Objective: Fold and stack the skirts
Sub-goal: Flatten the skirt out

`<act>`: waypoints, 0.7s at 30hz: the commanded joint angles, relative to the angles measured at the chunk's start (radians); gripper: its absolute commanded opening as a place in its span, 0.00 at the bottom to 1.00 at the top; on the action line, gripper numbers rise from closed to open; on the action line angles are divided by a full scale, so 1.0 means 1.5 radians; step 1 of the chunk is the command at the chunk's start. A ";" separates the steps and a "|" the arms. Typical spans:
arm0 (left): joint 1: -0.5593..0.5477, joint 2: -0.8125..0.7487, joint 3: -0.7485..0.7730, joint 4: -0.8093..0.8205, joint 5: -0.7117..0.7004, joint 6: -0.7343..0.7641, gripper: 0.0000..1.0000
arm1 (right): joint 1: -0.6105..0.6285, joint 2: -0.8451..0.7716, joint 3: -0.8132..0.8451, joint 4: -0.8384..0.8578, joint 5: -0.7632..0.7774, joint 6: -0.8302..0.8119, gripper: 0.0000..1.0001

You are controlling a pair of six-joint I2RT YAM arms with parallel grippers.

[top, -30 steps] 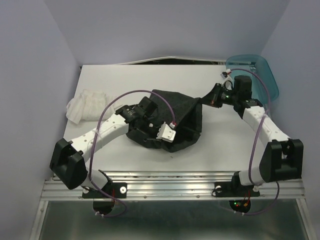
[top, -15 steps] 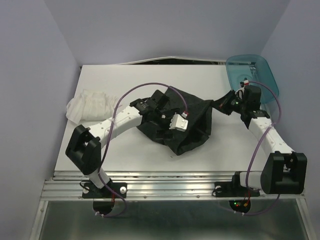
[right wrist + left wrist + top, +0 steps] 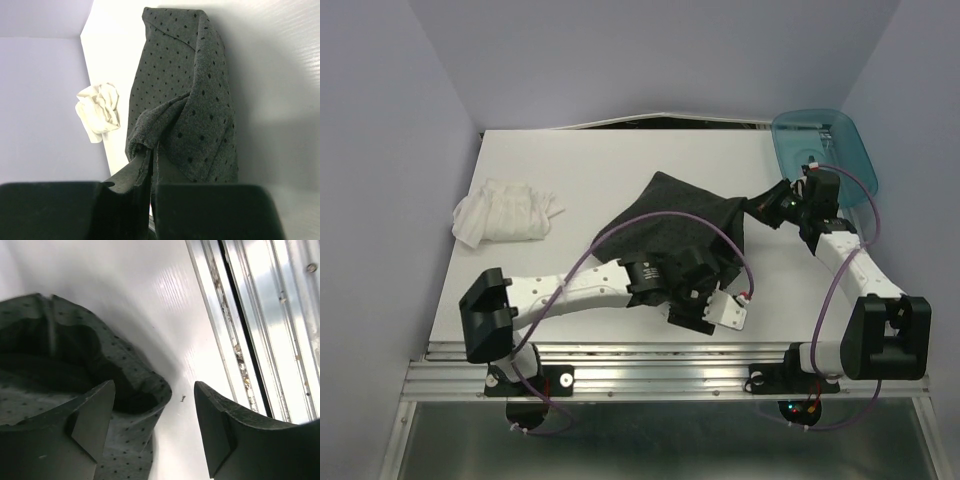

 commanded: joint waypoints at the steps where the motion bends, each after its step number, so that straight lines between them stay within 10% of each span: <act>1: -0.017 0.066 0.001 -0.002 -0.133 -0.067 0.75 | 0.000 -0.004 0.040 0.037 0.013 0.010 0.01; 11: -0.017 0.174 0.040 0.074 -0.260 -0.154 0.73 | 0.000 0.001 0.052 0.037 0.011 0.009 0.01; 13: -0.017 0.187 0.035 0.067 -0.243 -0.155 0.61 | 0.000 0.003 0.063 0.037 0.018 0.011 0.01; 17: -0.014 0.158 0.015 0.039 -0.217 -0.126 0.04 | -0.007 0.004 0.112 0.028 0.026 0.006 0.01; 21: 0.035 -0.028 -0.035 0.005 -0.173 -0.072 0.00 | -0.032 -0.014 0.170 0.018 0.049 -0.009 0.01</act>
